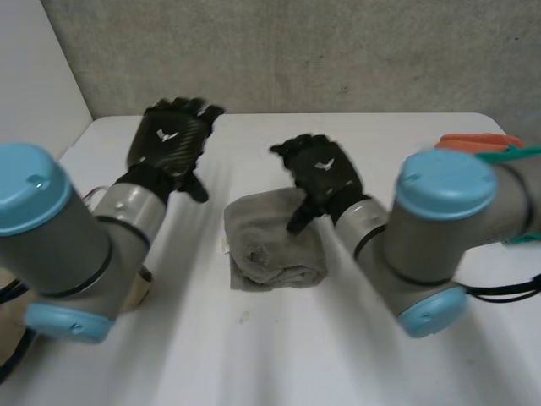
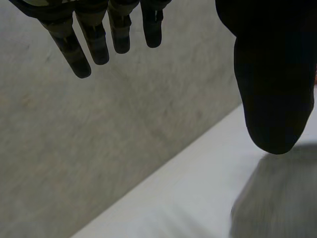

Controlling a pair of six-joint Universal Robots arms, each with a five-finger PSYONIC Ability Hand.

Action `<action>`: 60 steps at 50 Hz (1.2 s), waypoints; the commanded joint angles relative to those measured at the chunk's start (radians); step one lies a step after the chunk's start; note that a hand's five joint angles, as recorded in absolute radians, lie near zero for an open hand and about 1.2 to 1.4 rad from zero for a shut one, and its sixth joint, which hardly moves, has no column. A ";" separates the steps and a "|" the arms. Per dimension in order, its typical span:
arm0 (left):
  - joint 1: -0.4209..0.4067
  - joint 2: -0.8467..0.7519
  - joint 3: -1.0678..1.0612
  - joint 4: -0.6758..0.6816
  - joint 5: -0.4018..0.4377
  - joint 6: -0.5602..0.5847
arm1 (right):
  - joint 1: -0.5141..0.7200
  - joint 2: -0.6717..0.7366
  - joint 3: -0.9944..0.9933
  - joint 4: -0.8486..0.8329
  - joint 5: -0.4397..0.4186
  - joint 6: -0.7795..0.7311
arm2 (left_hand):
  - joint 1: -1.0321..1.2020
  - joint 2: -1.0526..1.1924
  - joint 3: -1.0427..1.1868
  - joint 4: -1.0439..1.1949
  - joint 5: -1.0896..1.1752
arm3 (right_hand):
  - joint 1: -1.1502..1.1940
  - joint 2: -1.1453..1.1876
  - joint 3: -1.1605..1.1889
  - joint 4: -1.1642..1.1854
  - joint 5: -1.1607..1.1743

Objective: Fold the laundry.

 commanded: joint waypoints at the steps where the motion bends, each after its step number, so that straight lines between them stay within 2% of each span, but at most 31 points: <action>1: -0.122 -0.149 0.184 -0.082 0.019 -0.078 | -0.087 0.017 -0.027 0.074 -0.068 0.090 | -0.016 -0.030 -0.035 -0.026 -0.048 | -0.049 -0.038 -0.034 -0.031 -0.048; 6: -0.163 -0.292 0.309 -0.211 -0.007 -0.109 | -0.119 0.146 -0.174 0.252 -0.101 0.121 | -0.016 -0.030 -0.035 -0.026 -0.048 | -0.049 -0.038 -0.034 -0.031 -0.048; 11: -0.151 -0.390 0.378 -0.326 -0.103 -0.124 | -0.120 0.264 -0.294 0.406 -0.137 0.135 | -0.016 -0.030 -0.035 -0.026 -0.048 | -0.049 -0.038 -0.034 -0.031 -0.048; 19: -0.113 -0.458 0.378 -0.400 -0.212 -0.083 | -0.103 0.358 -0.363 0.435 -0.122 0.064 | -0.016 -0.030 -0.035 -0.026 -0.048 | -0.049 -0.038 -0.034 -0.031 -0.048; 23: -0.110 -0.467 0.364 -0.438 -0.232 -0.043 | -0.100 0.361 -0.371 0.452 -0.087 -0.008 | -0.016 -0.030 -0.035 -0.026 -0.048 | -0.049 -0.038 -0.034 -0.031 -0.048; 33: -0.097 -0.384 0.335 -0.449 -0.171 -0.024 | -0.063 0.237 -0.293 0.412 0.034 -0.198 | -0.016 -0.030 -0.035 -0.026 -0.048 | -0.049 -0.038 -0.034 -0.031 -0.048; 38: -0.053 -0.237 0.310 -0.412 -0.070 -0.027 | -0.006 0.113 -0.146 0.265 0.125 -0.319 | -0.016 -0.030 -0.035 -0.026 -0.048 | -0.049 -0.038 -0.034 -0.031 -0.048; 41: -0.027 -0.170 0.297 -0.391 -0.007 -0.028 | 0.023 0.059 -0.063 0.187 0.143 -0.361 | -0.016 -0.030 -0.035 -0.026 -0.048 | -0.049 -0.038 -0.034 -0.031 -0.048; 47: 0.024 -0.027 0.270 -0.374 0.217 -0.035 | 0.100 -0.041 0.160 0.020 0.137 -0.388 | -0.016 -0.030 -0.035 -0.026 -0.048 | -0.049 -0.038 -0.034 -0.031 -0.048; 48: 0.033 -0.016 0.269 -0.380 0.251 -0.037 | 0.110 -0.043 0.183 0.003 0.134 -0.387 | -0.016 -0.030 -0.035 -0.026 -0.048 | -0.049 -0.038 -0.034 -0.031 -0.048; 49: 0.044 0.002 0.267 -0.399 0.319 -0.038 | 0.127 -0.046 0.220 -0.023 0.131 -0.379 | -0.016 -0.030 -0.035 -0.026 -0.048 | -0.049 -0.038 -0.034 -0.031 -0.048; 52: 0.059 0.021 0.266 -0.447 0.419 -0.041 | 0.152 -0.040 0.263 -0.063 0.131 -0.367 | -0.016 -0.030 -0.035 -0.026 -0.048 | -0.049 -0.038 -0.034 -0.031 -0.048; 53: 0.065 0.025 0.264 -0.478 0.481 -0.038 | 0.163 -0.024 0.275 -0.094 0.134 -0.364 | -0.016 -0.030 -0.035 -0.026 -0.048 | -0.049 -0.038 -0.034 -0.031 -0.048; 57: 0.062 0.030 0.258 -0.545 0.593 -0.028 | 0.173 0.029 0.277 -0.166 0.143 -0.358 | -0.016 -0.030 -0.035 -0.026 -0.048 | -0.049 -0.038 -0.034 -0.031 -0.048; 60: 0.055 0.033 0.243 -0.567 0.633 -0.014 | 0.173 0.062 0.272 -0.211 0.153 -0.361 | -0.016 -0.030 -0.035 -0.026 -0.048 | -0.047 -0.035 -0.031 -0.028 -0.045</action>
